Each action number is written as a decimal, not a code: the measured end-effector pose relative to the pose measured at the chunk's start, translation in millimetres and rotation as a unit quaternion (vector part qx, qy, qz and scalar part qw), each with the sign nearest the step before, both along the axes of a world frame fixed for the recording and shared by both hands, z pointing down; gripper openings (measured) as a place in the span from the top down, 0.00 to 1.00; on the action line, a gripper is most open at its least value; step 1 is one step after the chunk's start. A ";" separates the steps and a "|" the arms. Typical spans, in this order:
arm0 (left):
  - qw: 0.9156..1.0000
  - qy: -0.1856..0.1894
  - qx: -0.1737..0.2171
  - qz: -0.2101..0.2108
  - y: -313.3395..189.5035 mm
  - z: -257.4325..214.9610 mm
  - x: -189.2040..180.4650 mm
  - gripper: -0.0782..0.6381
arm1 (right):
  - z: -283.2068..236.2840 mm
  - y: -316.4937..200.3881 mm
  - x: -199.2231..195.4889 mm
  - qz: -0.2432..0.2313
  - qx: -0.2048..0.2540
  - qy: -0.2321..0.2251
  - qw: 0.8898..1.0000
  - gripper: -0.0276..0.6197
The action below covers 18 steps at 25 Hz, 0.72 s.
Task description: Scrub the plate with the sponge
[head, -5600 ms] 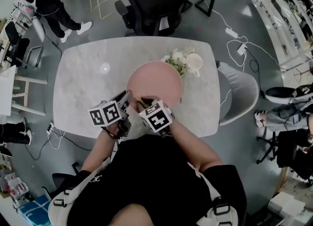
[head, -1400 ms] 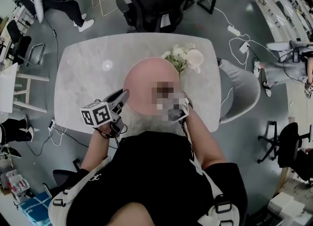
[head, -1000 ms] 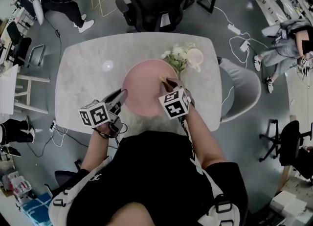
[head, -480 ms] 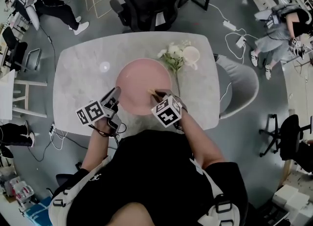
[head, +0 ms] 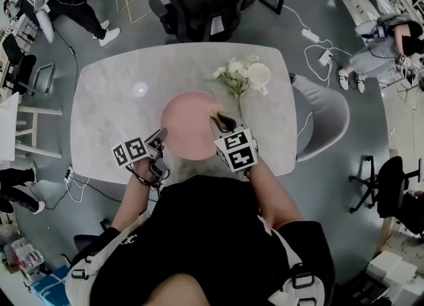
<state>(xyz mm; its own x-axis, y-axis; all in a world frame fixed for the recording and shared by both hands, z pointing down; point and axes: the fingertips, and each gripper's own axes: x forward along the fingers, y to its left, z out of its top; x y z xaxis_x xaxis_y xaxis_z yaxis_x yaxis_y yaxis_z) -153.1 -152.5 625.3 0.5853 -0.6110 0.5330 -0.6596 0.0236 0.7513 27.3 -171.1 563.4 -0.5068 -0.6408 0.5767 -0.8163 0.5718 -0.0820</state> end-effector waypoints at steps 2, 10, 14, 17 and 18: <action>1.000 0.009 -0.024 -0.013 5.1 16.7 -4.3 0.80 | -3.3 1.5 8.3 0.011 0.000 -0.006 1.000 0.88; 0.991 0.027 -0.108 -0.077 19.1 74.6 -24.4 0.80 | 2.2 5.5 15.9 0.036 -0.008 -0.019 0.999 0.88; 0.985 0.052 -0.137 -0.092 29.6 90.2 -25.8 0.79 | 3.8 6.0 15.6 0.034 -0.010 -0.022 0.999 0.88; 0.982 0.064 -0.149 -0.097 33.6 99.7 -25.6 0.79 | 6.1 6.4 14.7 0.033 -0.015 -0.023 0.999 0.88; 0.981 0.059 -0.157 -0.096 36.1 104.6 -26.3 0.79 | 7.1 7.1 13.6 0.031 -0.017 -0.023 0.999 0.88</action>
<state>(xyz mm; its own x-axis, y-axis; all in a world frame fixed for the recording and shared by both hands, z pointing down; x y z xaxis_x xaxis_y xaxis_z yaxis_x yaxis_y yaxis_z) -179.4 -116.4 729.9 0.5443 -0.5325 0.6482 -0.5302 0.3805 0.7577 40.9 -164.0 570.4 -0.4925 -0.6530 0.5754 -0.8454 0.5159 -0.1382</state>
